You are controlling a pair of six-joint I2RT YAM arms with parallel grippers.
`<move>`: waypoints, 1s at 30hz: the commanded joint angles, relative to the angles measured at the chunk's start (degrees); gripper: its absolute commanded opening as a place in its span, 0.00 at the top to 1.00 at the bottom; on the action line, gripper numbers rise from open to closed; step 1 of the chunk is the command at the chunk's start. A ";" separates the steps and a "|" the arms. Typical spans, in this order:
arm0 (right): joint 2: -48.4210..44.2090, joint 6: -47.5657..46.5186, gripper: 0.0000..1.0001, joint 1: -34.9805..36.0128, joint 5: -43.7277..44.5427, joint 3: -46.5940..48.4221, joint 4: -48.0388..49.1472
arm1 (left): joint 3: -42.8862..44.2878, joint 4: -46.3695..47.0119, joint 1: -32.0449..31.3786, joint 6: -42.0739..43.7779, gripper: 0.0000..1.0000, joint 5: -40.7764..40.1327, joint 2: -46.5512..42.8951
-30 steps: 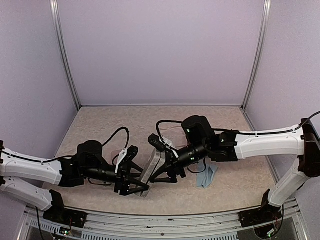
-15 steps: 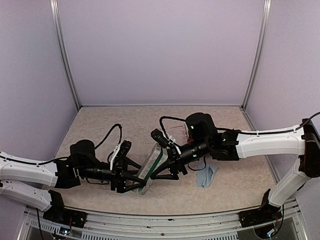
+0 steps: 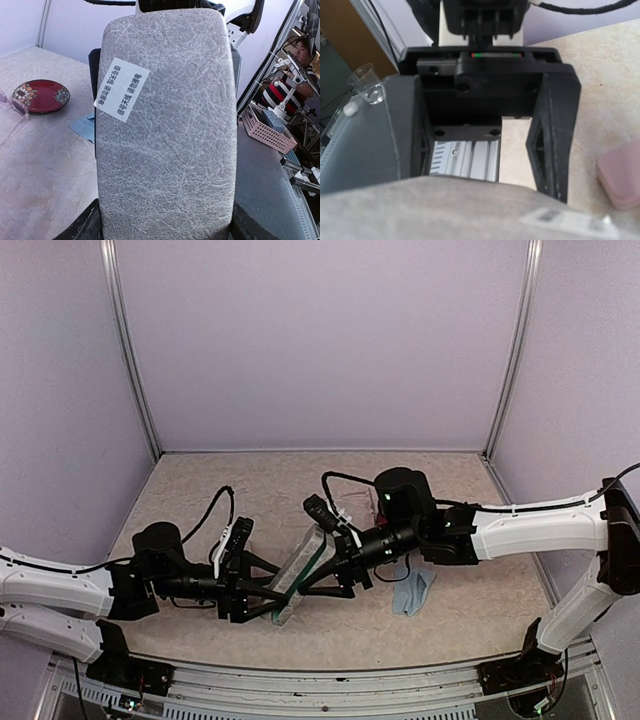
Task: Organize the sunglasses
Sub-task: Open the sunglasses case.
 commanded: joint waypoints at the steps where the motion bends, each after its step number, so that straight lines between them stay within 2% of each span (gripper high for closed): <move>1: -1.80 0.73 0.44 -5.89 10.06 -3.65 -8.63 | -1.99 5.84 0.88 -2.41 1.00 2.80 -3.05; 9: -3.77 4.41 0.29 -7.75 12.17 -6.42 -6.82 | -3.25 7.50 1.23 -2.37 1.00 2.12 -3.71; 20: -4.02 7.59 0.20 -8.11 13.67 -8.04 -4.98 | -4.03 9.13 1.60 -4.38 1.00 1.76 -3.61; 23: -4.51 7.96 0.20 -8.18 11.08 -9.32 -2.36 | -4.04 7.96 1.99 -4.81 1.00 -1.78 -3.91; 27: -6.50 11.53 0.20 -7.83 7.63 -13.50 6.65 | -3.24 5.14 2.37 -7.36 1.00 -10.03 -3.67; 30: -7.13 13.76 0.20 -7.07 8.71 -14.98 10.55 | -0.20 0.99 2.37 -8.52 1.00 -13.34 -1.71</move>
